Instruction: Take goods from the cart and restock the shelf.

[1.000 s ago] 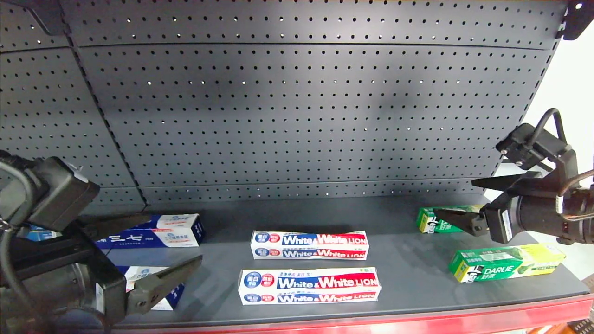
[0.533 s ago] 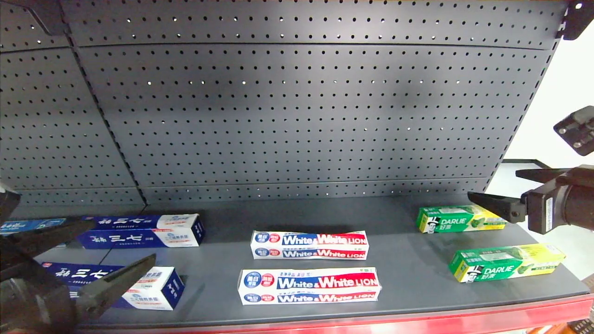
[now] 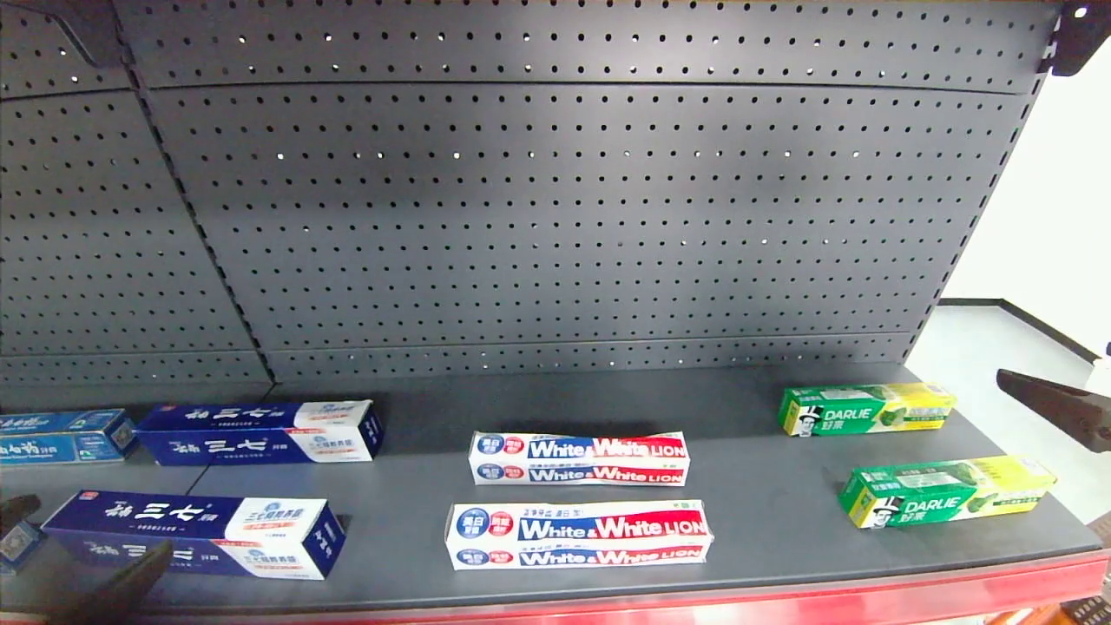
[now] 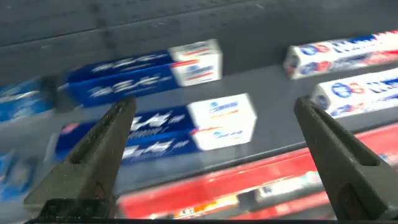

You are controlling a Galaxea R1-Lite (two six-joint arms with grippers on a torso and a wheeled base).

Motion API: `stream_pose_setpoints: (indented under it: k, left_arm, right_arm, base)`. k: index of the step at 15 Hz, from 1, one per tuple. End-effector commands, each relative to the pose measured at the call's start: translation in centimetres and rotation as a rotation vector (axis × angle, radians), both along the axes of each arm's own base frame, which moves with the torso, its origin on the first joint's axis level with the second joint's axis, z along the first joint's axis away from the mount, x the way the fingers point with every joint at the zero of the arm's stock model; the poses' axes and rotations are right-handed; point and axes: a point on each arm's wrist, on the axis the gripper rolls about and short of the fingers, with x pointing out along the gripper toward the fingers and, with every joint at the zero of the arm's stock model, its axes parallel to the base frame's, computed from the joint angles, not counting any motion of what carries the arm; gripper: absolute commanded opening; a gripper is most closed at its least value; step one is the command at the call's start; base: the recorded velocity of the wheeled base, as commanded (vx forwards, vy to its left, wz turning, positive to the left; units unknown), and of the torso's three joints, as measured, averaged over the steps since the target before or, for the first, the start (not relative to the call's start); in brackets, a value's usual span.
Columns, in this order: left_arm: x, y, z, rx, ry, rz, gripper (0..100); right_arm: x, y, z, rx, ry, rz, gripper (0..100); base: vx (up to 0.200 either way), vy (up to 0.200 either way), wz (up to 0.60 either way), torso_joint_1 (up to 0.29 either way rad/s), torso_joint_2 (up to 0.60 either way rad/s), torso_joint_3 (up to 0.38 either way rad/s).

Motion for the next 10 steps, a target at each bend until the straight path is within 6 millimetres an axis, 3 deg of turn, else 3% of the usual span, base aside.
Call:
stream_pose_setpoints:
  k: [1,4,7,10]
  left_arm:
    - [-2.7,0.6,-1.2,-0.008,-0.096,0.077,100]
    - [-4.3,1.1,-2.9,0.005,-0.113,0.168,100]
    - [-6.4,1.6,-4.3,0.02,-0.142,0.231,100]
    - [-7.8,1.8,-7.0,0.104,-0.127,0.252,100]
  right_arm:
    - [-2.4,-0.8,0.5,0.02,-0.076,-0.049,100]
    - [-4.5,-1.2,0.4,0.044,-0.13,-0.088,100]
    - [-7.5,-1.6,-1.7,0.048,-0.17,-0.138,100]
    - [-9.8,-1.9,-3.8,0.048,-0.204,-0.222,100]
  base:
    - [0.0,0.0,0.0,0.0,0.0,0.0]
    - [0.0,0.0,0.0,0.0,0.0,0.0]
    - [0.0,0.0,0.0,0.0,0.0,0.0]
    - [0.0,0.0,0.0,0.0,0.0,0.0]
